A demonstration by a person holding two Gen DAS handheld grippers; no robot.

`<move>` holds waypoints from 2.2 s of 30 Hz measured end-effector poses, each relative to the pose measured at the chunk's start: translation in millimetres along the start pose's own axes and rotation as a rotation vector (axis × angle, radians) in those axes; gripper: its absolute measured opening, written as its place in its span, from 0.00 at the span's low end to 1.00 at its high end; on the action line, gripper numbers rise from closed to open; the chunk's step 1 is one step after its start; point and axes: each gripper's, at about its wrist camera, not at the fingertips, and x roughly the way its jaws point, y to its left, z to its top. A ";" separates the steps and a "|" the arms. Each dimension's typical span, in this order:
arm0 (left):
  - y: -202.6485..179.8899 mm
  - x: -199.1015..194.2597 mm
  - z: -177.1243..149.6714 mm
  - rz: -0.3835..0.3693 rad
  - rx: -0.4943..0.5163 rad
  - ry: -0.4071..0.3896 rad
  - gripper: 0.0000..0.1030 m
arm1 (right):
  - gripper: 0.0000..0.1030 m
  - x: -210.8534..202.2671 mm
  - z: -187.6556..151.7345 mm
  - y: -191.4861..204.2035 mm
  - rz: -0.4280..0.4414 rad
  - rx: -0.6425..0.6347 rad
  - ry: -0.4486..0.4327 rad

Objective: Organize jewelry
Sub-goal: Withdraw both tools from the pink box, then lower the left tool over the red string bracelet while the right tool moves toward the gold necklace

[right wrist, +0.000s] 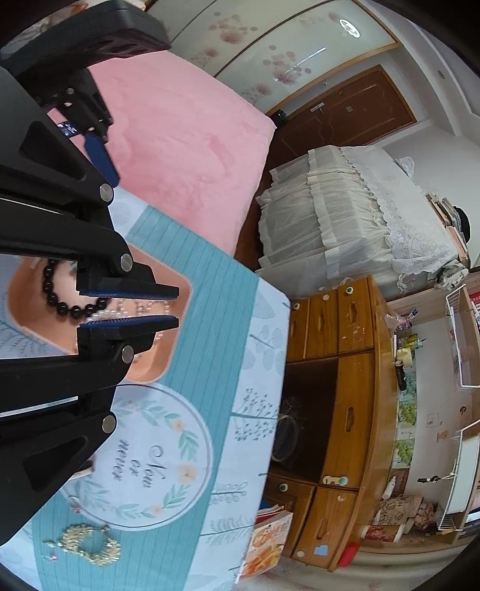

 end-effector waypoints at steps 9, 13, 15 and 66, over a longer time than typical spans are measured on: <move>-21.7 -18.9 -15.9 -0.022 0.012 -0.031 0.50 | 0.09 -39.5 -48.2 -18.8 0.018 0.008 0.016; -31.6 -29.8 -22.9 -0.069 0.002 -0.040 0.51 | 0.09 -59.1 -68.4 -25.8 0.011 0.006 0.014; -37.4 -35.3 -26.4 -0.088 0.003 -0.048 0.57 | 0.09 -71.1 -77.0 -28.5 0.009 0.007 0.006; -246.9 112.0 -62.2 -0.052 0.256 0.366 0.63 | 0.26 -167.0 -195.8 -246.8 -0.152 0.270 0.112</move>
